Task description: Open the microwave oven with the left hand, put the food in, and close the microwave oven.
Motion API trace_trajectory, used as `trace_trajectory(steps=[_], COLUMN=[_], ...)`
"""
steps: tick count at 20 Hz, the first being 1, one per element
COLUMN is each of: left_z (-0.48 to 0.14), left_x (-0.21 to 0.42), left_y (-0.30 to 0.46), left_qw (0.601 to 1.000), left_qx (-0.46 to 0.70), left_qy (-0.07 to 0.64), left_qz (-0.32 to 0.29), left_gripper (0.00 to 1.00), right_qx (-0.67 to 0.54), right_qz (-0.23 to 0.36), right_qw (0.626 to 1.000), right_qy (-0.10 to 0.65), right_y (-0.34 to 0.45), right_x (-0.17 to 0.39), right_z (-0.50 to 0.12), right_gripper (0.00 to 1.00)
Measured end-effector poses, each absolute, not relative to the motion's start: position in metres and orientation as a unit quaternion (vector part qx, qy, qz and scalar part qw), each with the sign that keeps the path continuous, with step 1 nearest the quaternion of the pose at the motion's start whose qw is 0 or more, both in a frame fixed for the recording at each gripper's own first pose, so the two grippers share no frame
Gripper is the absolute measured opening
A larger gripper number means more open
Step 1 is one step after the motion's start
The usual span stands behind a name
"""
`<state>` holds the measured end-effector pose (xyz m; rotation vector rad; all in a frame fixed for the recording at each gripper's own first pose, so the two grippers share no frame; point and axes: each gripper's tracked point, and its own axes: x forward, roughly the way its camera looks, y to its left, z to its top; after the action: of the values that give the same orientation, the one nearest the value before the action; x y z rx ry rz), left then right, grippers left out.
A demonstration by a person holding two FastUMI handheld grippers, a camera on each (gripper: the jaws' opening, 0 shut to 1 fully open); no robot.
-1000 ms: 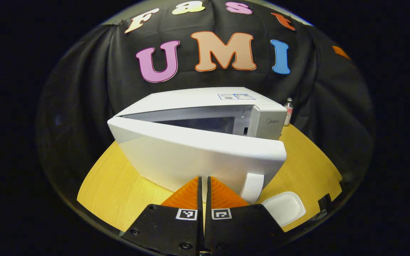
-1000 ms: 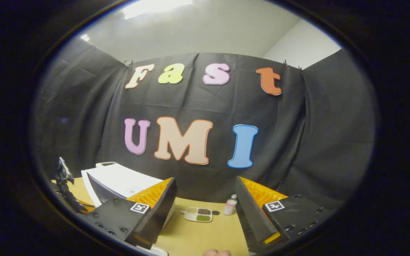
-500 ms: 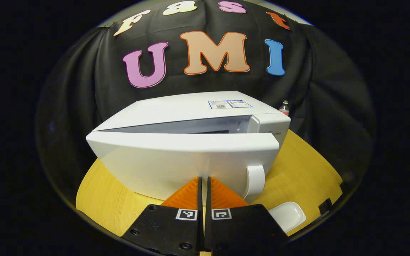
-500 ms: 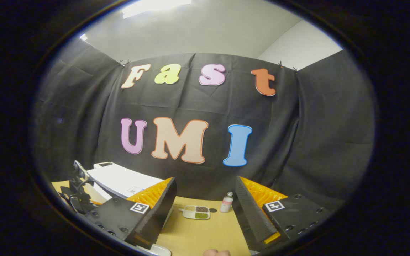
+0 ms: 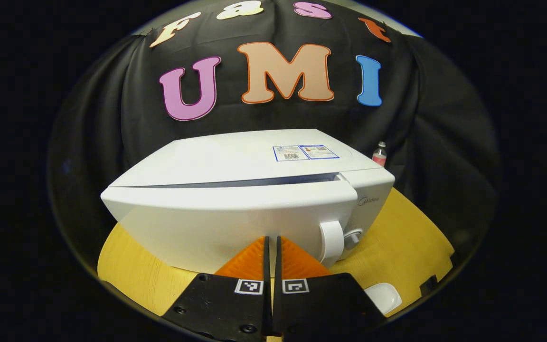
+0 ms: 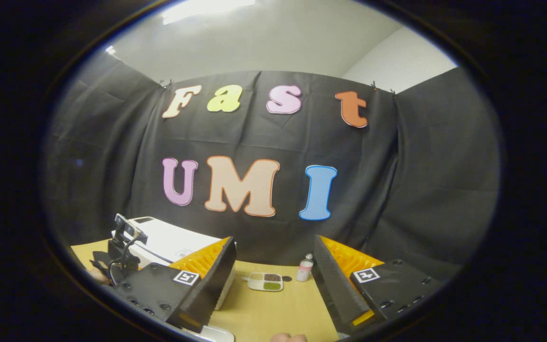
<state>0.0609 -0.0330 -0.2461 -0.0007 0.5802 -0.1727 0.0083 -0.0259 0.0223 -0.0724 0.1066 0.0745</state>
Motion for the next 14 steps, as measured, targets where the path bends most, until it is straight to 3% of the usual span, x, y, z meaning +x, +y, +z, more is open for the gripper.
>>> trace_trajectory(steps=[4, 5, 14], left_z=[-0.2483, -0.2465, -0.2524], left_x=[0.0625, 0.0656, 0.0664], left_y=[-0.0365, -0.0364, -0.0422], left_qw=[0.954, 0.956, 0.954], left_qx=[-0.006, -0.005, -0.034], left_qy=[0.288, 0.284, 0.289], left_qz=[-0.079, -0.076, -0.071], left_gripper=[0.01, 0.00, 0.00], right_qx=[-0.028, -0.025, -0.006], right_qz=[0.036, 0.038, 0.050], right_qw=[0.997, 0.997, 0.997], right_qy=[0.055, 0.055, 0.060], right_y=[-0.0258, -0.0252, -0.0167], right_x=[0.0093, 0.0089, 0.0151], right_z=[0.0218, 0.0210, 0.0179], right_gripper=[1.00, 0.96, 0.96])
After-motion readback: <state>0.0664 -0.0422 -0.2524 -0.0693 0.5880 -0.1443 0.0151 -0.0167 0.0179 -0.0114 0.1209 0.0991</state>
